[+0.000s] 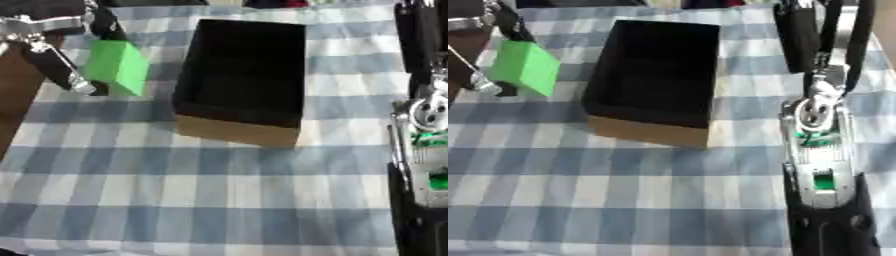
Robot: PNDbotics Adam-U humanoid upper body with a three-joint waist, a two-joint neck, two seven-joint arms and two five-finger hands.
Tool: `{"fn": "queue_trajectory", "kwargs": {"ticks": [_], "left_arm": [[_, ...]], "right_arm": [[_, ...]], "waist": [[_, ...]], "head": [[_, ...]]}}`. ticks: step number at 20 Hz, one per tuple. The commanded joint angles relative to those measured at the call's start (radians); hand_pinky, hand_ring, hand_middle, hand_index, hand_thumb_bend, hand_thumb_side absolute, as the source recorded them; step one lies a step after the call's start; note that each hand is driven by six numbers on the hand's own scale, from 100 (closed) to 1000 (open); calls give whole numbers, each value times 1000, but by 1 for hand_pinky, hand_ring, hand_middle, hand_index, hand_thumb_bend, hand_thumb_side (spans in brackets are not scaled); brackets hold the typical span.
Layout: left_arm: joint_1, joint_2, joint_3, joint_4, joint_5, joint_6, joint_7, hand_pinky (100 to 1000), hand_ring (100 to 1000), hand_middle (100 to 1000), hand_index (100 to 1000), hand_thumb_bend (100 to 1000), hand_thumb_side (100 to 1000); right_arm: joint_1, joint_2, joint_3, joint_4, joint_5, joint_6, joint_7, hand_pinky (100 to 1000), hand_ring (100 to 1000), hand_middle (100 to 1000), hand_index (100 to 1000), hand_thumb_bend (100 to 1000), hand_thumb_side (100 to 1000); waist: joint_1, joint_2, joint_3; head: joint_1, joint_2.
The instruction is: Pick up objects on the table and place them in the box.
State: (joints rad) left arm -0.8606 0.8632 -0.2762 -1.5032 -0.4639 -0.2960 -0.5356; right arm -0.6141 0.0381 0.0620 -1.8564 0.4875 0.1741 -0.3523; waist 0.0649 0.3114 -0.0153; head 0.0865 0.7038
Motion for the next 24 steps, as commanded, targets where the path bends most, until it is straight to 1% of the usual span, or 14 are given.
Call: {"fn": "queue_trajectory", "kwargs": {"ticks": [1,4,7,10,16,18,21,24], "left_arm": [[-45,-8,39,29,-33,-43,54,575,612,505,682,347,100],[-83,-45,50,67,-47,-97,101,570,603,493,678,288,100],[-133,-94,57,96,-26,-132,110,581,593,485,676,233,100],[-186,-142,68,118,-3,-141,99,576,588,479,674,197,100],[-266,-241,81,172,27,-142,73,607,578,473,675,105,100],[-283,-268,78,195,42,-154,60,631,580,474,678,100,100],[-301,-312,73,246,52,-180,46,643,584,472,676,100,100],[-307,-344,65,294,38,-202,49,657,581,473,676,128,100]], "right_arm": [[-8,-2,3,-26,10,-5,2,815,905,740,944,100,720],[-11,-4,3,-23,9,-3,2,815,906,740,945,100,722],[-13,-6,4,-23,8,-2,2,814,906,740,945,100,727],[-15,-7,5,-24,1,-3,1,814,907,740,946,100,732],[-22,0,8,-28,-2,-6,3,814,907,739,946,100,731],[-23,2,9,-31,-1,-7,2,814,907,739,946,100,733],[-21,6,12,-39,-2,-10,2,814,907,739,946,100,734],[-21,8,13,-45,-2,-11,3,814,907,739,946,100,734]], "waist": [[5,-23,-3],[7,-19,-9],[10,-15,-13],[11,-9,-17],[12,2,-34],[14,5,-39],[17,9,-46],[18,11,-51]], "head": [[6,-11],[9,-9],[11,-13],[16,-19],[26,-30],[29,-33],[34,-39],[39,-41]]}}
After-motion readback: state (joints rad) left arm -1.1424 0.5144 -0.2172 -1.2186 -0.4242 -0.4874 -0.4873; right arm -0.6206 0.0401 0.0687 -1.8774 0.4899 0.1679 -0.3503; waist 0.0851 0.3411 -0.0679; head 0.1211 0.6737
